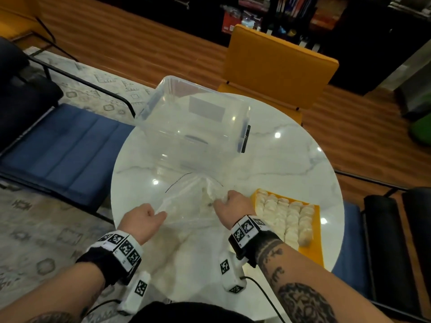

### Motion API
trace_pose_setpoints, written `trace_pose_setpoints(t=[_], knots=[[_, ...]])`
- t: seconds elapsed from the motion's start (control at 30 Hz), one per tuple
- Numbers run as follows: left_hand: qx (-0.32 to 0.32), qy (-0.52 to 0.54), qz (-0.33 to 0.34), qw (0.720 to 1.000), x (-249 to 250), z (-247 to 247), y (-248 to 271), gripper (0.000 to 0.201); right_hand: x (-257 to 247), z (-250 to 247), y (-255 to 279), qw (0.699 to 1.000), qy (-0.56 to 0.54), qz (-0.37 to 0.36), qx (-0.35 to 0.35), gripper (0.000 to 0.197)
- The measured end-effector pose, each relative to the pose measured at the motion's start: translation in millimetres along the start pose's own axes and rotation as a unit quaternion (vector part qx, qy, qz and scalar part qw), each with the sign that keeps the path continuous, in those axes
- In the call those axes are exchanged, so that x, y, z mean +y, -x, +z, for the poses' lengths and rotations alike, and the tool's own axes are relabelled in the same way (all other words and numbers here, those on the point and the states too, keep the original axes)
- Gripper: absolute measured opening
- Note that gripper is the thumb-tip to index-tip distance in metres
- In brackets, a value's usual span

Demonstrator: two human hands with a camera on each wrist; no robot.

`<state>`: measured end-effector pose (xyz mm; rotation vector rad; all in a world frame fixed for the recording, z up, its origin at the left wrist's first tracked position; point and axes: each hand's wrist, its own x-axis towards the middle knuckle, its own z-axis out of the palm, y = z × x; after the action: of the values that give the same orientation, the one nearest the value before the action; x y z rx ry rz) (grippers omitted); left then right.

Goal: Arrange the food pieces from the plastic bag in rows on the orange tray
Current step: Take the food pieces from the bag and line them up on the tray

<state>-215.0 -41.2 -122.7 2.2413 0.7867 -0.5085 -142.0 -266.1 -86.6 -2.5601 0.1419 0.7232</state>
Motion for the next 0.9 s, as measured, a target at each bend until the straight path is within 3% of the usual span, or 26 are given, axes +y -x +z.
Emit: trace_pose_setpoints(t=[0.1,0.17,0.2,0.3,0.4,0.47,0.57,0.63,0.77,0.9], knots=[[0.131,0.026,0.217,0.967,15,-7,13,0.034,7,4,-5,0.998,0.054,-0.014,-0.004,0.043],[0.096,0.037,0.346,0.933,29,-5,22,0.035,10,8,-6,0.998,0.059,-0.031,0.001,0.050],[0.050,0.029,0.370,0.927,36,0,23,0.034,10,10,-6,0.998,0.060,-0.036,-0.006,0.050],[-0.051,-0.032,0.327,0.943,47,26,11,0.020,7,13,-7,0.999,0.016,-0.019,-0.023,0.027],[-0.054,-0.072,0.268,0.959,43,53,-7,0.066,9,15,-7,0.999,-0.030,-0.007,-0.027,0.027],[-0.048,-0.071,0.284,0.955,42,66,-16,0.075,13,15,-6,0.997,-0.080,-0.002,-0.023,0.029],[-0.074,-0.151,0.324,0.931,36,81,-24,0.090,15,17,-3,0.993,-0.114,0.007,-0.027,0.022],[-0.066,-0.198,0.334,0.919,34,86,-24,0.087,15,20,-4,0.990,-0.130,0.012,-0.045,0.010],[-0.061,-0.177,0.388,0.902,28,90,-24,0.060,15,27,-5,0.988,-0.124,0.015,-0.089,0.027],[-0.082,-0.111,0.363,0.921,26,78,-29,0.042,17,24,-4,0.992,-0.104,-0.004,-0.072,0.024]])
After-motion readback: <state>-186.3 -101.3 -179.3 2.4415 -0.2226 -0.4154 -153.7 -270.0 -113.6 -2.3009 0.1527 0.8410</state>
